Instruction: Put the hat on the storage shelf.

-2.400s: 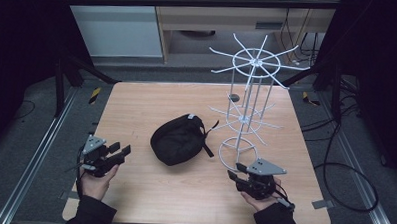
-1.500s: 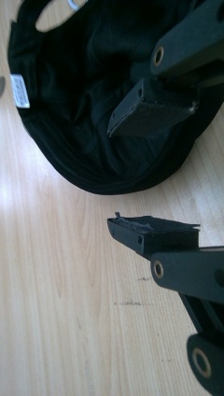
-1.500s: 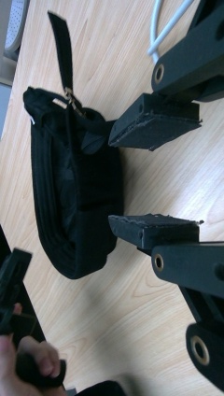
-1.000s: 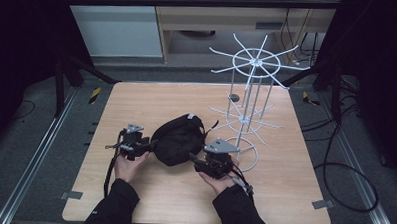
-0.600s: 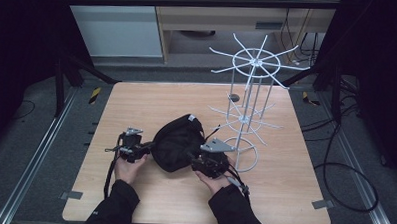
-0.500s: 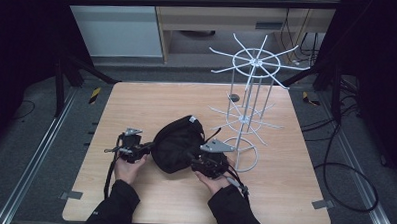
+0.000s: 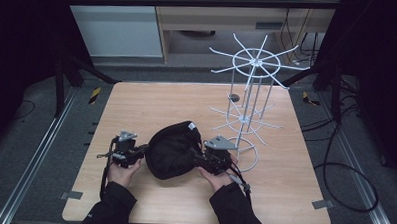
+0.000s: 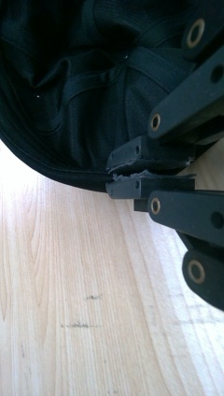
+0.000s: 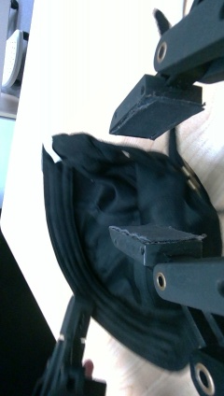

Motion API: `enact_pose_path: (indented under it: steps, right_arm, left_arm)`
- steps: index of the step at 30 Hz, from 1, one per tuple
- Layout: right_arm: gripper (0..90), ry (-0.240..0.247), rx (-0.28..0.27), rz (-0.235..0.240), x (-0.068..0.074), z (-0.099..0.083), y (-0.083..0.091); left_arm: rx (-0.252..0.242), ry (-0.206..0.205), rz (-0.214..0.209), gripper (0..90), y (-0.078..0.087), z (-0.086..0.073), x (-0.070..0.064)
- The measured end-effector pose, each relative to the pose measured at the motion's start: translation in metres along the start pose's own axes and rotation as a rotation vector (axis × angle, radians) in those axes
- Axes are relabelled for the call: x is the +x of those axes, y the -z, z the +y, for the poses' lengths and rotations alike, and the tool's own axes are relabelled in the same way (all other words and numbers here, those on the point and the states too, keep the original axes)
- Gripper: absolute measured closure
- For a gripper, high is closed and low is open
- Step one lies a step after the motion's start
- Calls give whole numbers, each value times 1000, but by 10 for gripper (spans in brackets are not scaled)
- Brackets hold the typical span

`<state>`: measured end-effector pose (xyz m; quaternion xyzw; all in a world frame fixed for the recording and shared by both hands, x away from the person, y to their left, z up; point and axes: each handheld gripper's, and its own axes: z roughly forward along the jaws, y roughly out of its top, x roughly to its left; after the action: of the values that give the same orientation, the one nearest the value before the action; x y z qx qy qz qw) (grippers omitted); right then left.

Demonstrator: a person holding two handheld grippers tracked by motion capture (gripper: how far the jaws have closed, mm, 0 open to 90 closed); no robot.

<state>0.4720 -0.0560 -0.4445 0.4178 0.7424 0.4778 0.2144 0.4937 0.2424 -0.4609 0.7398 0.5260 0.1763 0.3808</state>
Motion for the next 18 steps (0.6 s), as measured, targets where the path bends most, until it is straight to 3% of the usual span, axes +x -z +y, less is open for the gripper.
enact_pose_path:
  steps: [8, 15, 18]
  right_arm:
    - [496, -4, 42, -15, -4, 0, -21]
    - [754, 42, 49, -7, 0, -2, -24]
    - [811, 50, 37, 12, 0, -1, -21]
  left_arm:
    - [-10, -34, -22, 851, 11, -8, -4]
    - [1, -46, -24, 851, 11, -13, -6]
    - [-3, -36, -25, 851, 11, -13, -5]
